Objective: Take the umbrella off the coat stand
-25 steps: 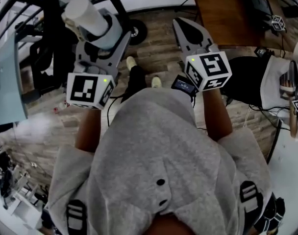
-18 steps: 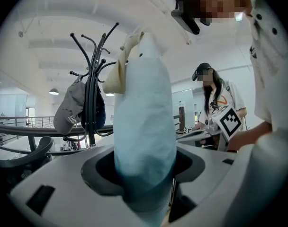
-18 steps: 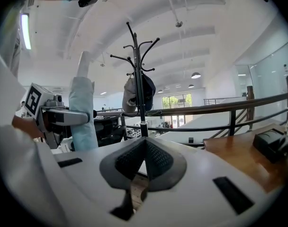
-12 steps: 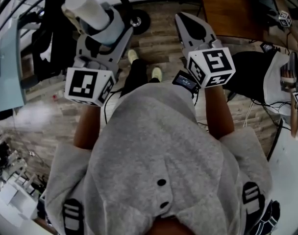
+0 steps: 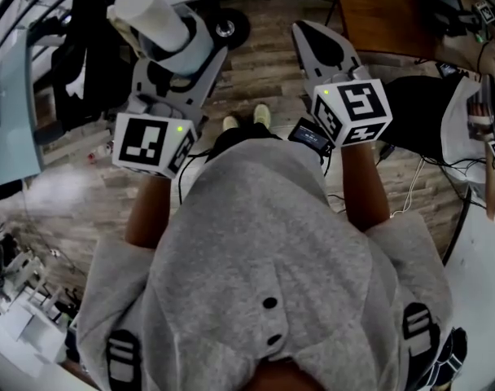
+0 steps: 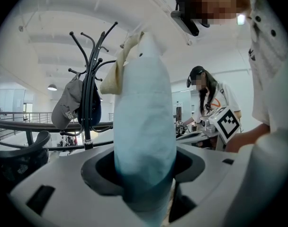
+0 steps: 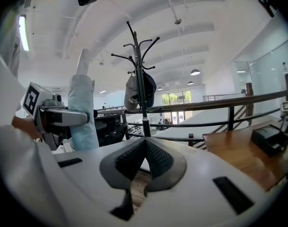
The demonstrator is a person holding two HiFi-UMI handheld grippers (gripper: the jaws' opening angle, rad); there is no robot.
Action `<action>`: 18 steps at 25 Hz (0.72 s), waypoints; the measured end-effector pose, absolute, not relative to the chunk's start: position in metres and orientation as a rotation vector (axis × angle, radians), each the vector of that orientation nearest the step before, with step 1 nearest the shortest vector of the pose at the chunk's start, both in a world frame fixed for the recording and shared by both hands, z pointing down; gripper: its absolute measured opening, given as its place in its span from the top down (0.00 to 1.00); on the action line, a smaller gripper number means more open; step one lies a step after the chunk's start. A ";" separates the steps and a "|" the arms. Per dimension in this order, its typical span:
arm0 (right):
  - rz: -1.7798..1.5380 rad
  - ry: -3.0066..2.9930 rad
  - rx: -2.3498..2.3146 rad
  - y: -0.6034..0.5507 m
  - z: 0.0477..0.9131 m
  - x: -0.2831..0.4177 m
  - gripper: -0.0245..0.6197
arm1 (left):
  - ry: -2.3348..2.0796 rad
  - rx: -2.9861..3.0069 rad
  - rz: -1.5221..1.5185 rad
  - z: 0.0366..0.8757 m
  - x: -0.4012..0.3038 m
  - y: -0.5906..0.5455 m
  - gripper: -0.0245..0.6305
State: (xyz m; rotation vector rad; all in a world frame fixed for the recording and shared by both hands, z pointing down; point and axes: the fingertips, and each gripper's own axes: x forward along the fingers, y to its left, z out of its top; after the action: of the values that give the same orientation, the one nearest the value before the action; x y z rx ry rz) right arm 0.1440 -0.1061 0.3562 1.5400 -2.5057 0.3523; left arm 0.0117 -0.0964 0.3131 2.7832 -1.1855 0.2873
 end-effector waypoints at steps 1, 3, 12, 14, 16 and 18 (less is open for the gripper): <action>0.357 -2.503 1.538 -0.105 0.358 0.142 0.95 | -1.184 2.787 0.289 0.314 0.010 -0.095 0.53; 0.362 -2.496 1.530 -0.103 0.361 0.136 0.95 | -1.185 2.792 0.297 0.316 0.006 -0.093 0.53; 0.324 -2.485 1.507 -0.066 0.361 0.097 0.95 | -1.195 2.786 0.251 0.320 -0.032 -0.053 0.53; 0.310 -2.480 1.502 -0.053 0.360 0.085 0.95 | -1.194 2.794 0.217 0.320 -0.044 -0.041 0.53; 0.300 -2.472 1.498 -0.038 0.359 0.069 0.95 | -1.199 2.808 0.216 0.321 -0.061 -0.027 0.53; 0.293 -2.462 1.495 -0.024 0.359 0.053 0.95 | -1.207 2.807 0.207 0.319 -0.077 -0.013 0.53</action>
State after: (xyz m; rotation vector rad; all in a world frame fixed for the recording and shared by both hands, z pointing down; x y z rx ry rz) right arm 0.0533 -0.0243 0.3590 1.4950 -2.4624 0.2930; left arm -0.0775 -0.0133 0.3188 2.8070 -1.2073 0.2074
